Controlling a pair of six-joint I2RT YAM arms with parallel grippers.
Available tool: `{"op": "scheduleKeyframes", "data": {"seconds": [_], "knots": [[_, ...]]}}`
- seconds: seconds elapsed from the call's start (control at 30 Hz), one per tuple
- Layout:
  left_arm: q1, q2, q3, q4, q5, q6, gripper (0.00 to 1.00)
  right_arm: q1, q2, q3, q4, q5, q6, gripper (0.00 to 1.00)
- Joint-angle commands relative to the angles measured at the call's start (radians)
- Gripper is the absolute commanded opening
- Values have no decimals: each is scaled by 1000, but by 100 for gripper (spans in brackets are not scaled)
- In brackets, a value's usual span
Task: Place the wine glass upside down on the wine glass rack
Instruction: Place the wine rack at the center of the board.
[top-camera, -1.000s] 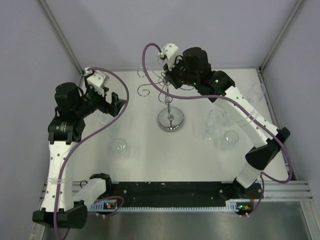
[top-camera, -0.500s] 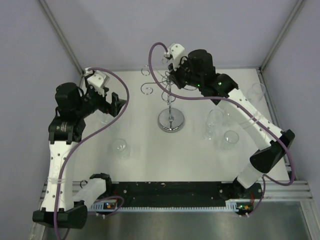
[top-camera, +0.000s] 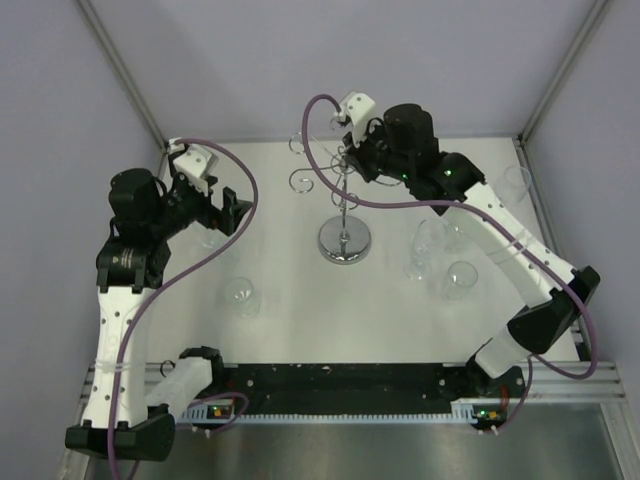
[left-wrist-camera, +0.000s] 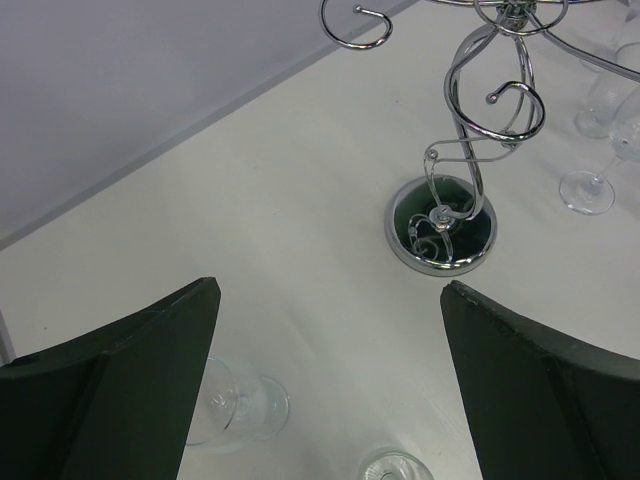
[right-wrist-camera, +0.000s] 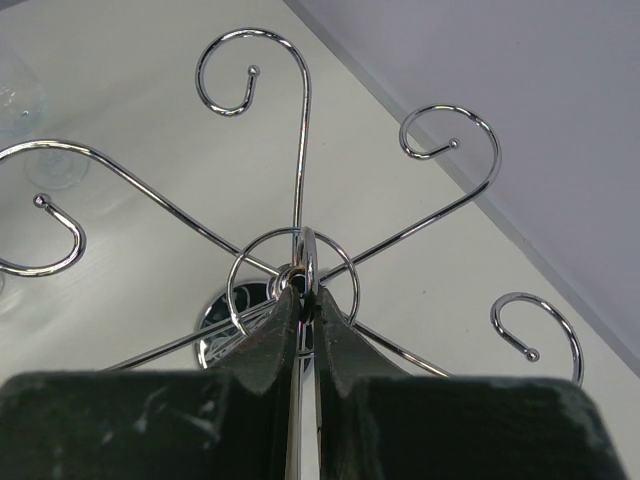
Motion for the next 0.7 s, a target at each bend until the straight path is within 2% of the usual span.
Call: {"op": "scheduleKeyframes", "data": {"seconds": [0.0,0.23,0.47,0.67], "knots": [[-2,-20,-6,55,20,-5,98,-19,-102,13,181,57,-59,0],[-4,-27,-14,57,23,-3,98,-19,-131,-72,184,64,-45,2],[-4,-29,-14,58,27,-6,98,-19,-163,-115,169,72,-32,30],[-2,-30,-11,57,1,-18,98,-19,-175,-92,126,69,-22,47]]}}
